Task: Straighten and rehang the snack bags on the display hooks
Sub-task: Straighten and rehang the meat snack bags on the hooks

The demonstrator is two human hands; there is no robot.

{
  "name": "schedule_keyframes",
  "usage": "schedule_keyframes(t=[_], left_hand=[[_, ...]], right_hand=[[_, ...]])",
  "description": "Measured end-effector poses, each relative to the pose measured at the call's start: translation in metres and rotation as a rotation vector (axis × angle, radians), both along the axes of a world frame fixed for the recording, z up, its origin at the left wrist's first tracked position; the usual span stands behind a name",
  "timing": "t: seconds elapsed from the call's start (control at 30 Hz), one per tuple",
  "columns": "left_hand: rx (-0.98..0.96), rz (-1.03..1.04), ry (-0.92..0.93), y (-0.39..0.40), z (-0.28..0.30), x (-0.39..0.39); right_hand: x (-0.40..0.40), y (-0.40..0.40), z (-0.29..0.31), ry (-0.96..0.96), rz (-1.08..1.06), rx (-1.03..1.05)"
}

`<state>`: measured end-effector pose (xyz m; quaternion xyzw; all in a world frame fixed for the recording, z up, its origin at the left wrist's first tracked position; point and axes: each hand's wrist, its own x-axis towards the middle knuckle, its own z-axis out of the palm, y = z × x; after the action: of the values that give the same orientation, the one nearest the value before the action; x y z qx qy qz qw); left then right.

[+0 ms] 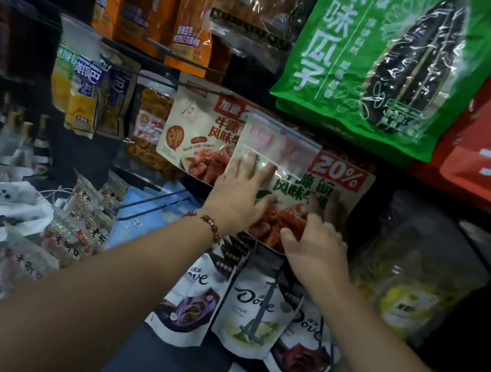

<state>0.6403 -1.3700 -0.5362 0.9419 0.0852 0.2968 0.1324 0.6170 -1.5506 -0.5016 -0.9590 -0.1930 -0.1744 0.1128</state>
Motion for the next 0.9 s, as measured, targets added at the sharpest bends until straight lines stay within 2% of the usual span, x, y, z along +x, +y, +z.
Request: schedule_keyframes(t=[0.1, 0.17, 0.2, 0.3, 0.37, 0.43, 0.53, 0.63, 0.8, 0.9], left_hand=[[-0.088, -0.023, -0.149, -0.007, -0.007, -0.006], [-0.285, -0.04, -0.222, -0.01, -0.014, -0.015], [-0.423, -0.046, -0.234, -0.008, -0.018, -0.019], [-0.85, -0.131, -0.202, 0.012, -0.027, -0.024], [-1.067, -0.226, -0.121, 0.025, -0.031, -0.026], [-1.159, -0.29, -0.062, 0.029, -0.031, -0.03], [-1.228, -0.287, -0.063, 0.025, -0.024, -0.026], [-1.298, -0.267, -0.075, 0.015, -0.022, -0.018], [-1.337, -0.251, -0.071, 0.013, -0.034, -0.013], [-1.323, -0.242, -0.063, 0.018, -0.035, -0.016]], right_hand=[[0.002, -0.004, -0.01, -0.065, 0.039, 0.099], [-0.001, -0.01, -0.022, -0.137, 0.031, 0.315], [-0.001, -0.012, -0.027, -0.11, -0.014, 0.463], [0.01, -0.011, -0.035, 0.261, -0.159, 0.985], [0.018, -0.009, -0.036, 0.506, -0.162, 1.265], [0.021, -0.01, -0.036, 0.57, -0.116, 1.324], [0.024, -0.008, -0.046, 0.562, -0.078, 1.291], [0.028, 0.001, -0.053, 0.625, -0.086, 1.391], [0.03, 0.009, -0.051, 0.547, -0.103, 1.568], [0.023, 0.013, -0.052, 0.599, -0.096, 1.587]])
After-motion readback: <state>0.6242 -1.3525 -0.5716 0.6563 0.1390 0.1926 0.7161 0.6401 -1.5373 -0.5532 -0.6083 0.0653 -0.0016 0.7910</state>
